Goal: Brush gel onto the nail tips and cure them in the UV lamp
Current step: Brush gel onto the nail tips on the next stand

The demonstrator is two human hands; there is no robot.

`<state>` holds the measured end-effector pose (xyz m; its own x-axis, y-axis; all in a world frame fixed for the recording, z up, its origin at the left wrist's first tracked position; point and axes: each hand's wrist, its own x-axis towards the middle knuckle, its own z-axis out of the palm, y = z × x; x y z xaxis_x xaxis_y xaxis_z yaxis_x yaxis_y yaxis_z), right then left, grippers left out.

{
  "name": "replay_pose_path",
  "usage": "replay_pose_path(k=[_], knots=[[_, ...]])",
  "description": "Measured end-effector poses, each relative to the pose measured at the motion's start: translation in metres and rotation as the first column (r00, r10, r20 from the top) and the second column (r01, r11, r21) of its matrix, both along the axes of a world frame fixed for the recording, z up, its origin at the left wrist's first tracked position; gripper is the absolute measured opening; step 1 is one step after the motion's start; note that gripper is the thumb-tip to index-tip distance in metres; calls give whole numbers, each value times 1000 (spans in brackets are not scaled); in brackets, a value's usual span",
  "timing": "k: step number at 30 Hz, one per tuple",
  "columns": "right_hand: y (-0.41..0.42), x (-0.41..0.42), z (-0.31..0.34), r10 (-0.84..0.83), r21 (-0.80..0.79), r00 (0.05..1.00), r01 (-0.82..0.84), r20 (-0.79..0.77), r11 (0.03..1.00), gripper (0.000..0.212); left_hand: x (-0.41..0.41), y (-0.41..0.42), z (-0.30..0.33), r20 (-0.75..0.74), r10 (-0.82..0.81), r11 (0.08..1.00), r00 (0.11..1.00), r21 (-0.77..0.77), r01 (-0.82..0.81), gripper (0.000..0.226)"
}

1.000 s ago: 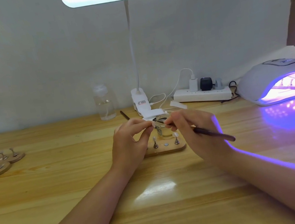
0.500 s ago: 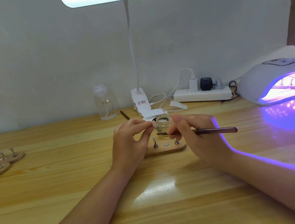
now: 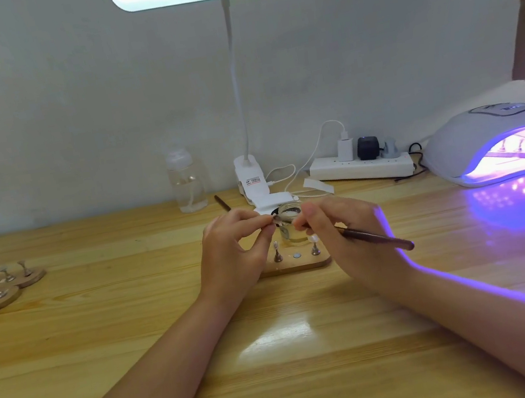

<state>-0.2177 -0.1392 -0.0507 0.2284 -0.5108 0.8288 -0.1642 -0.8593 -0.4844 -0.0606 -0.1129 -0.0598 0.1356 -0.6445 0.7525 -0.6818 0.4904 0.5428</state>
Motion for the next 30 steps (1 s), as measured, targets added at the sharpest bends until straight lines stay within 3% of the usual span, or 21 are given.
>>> replay_pose_path(k=[3,7,12,16,19,25,30], knots=[[0,-1,-1,31,88,997,-37,68,995,48,1,0,0,12,2,1000,1000,-4,-2,12],[1,1,1,-7,-7,1000,7,25,1000,39,1,-1,-1,15,-9,1000,1000,-7,9,12],[2,-1,0,33,82,997,-39,75,996,44,2,-1,-1,7,-7,1000,1000,-13,7,12],[5,2,3,13,66,1000,-14,16,998,26,2,-2,-2,21,12,1000,1000,-24,-12,11],[6,2,3,66,143,996,-74,57,987,29,1,-2,-2,29,20,999,999,-30,-20,11],[7,3,5,27,123,999,-31,29,992,27,2,-4,-4,14,-2,1000,1000,-2,2,12],[8,4,6,49,181,990,-72,130,981,31,2,-3,-4,38,15,1000,999,-26,-14,11]])
